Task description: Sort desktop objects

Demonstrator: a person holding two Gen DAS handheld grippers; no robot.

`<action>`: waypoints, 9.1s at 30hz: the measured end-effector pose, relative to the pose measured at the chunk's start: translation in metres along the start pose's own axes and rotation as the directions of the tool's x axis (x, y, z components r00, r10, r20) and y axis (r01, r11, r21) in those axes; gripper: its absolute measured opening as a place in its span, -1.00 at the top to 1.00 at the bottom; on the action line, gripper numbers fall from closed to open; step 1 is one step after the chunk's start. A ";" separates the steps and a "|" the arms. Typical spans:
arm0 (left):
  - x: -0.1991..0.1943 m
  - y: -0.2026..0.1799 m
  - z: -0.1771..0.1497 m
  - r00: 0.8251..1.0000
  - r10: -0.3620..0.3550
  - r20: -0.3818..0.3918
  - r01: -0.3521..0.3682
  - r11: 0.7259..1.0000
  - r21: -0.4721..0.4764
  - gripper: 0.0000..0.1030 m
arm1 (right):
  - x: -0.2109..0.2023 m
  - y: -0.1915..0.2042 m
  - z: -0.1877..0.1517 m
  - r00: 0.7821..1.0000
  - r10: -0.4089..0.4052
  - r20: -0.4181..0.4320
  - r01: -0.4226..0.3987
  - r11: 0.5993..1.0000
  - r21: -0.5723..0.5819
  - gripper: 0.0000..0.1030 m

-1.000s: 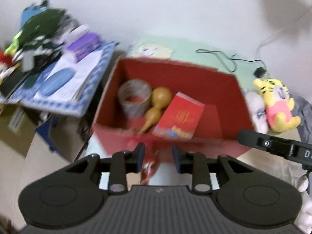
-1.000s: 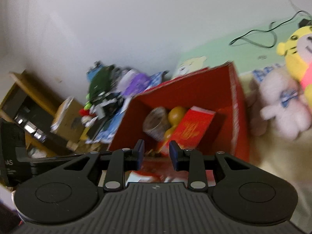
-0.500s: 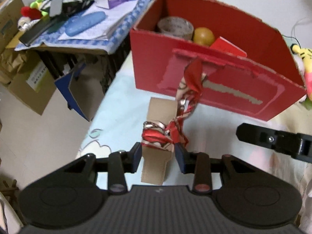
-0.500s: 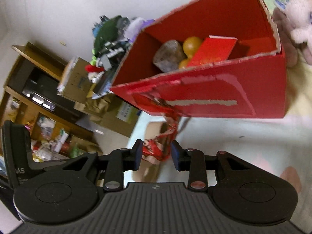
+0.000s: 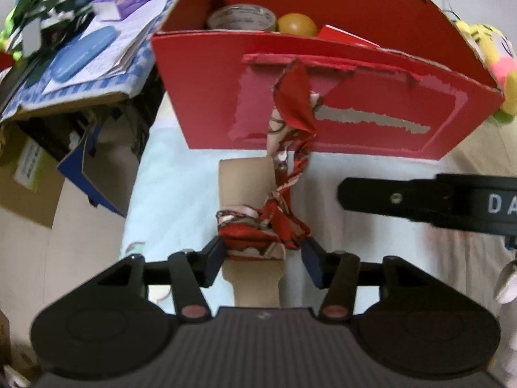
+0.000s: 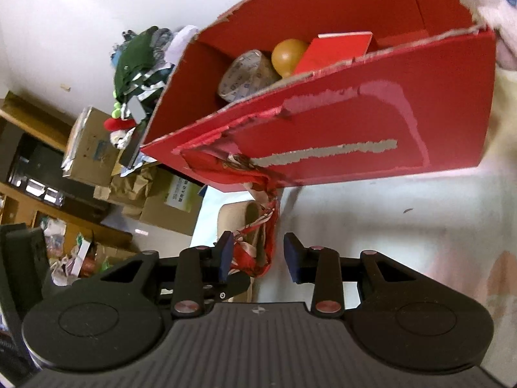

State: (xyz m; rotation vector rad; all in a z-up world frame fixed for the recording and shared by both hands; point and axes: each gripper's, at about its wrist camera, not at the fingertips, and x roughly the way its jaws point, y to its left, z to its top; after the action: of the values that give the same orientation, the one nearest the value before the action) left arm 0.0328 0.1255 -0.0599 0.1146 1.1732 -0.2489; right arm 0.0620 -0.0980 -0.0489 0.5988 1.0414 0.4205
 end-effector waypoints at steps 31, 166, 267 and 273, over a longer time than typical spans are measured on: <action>0.022 0.029 0.010 0.986 -0.165 -0.036 0.168 0.981 0.094 0.08 | 0.070 0.037 -0.020 0.995 -0.052 -0.089 0.049 0.998 -0.030 0.23; -0.042 -0.074 0.156 0.943 0.224 0.246 -0.246 0.967 0.062 -0.76 | -0.047 0.031 0.113 0.827 -0.508 0.242 0.542 0.834 -0.102 0.08; -0.058 -0.047 0.149 0.964 0.204 0.168 -0.211 0.977 0.023 -0.98 | -0.055 0.063 0.091 0.786 -0.525 0.326 0.564 0.825 -0.032 -0.27; -0.048 -0.045 0.154 0.963 0.209 0.167 -0.217 0.976 0.029 -0.98 | -0.045 0.055 0.098 0.792 -0.536 0.292 0.563 0.827 -0.011 -0.27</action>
State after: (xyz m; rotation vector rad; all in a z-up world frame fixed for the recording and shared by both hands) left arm 0.1418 0.0551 0.0456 0.2562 0.9831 -0.0938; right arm 0.1271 -0.1078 0.0531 0.2307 0.8677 -0.1311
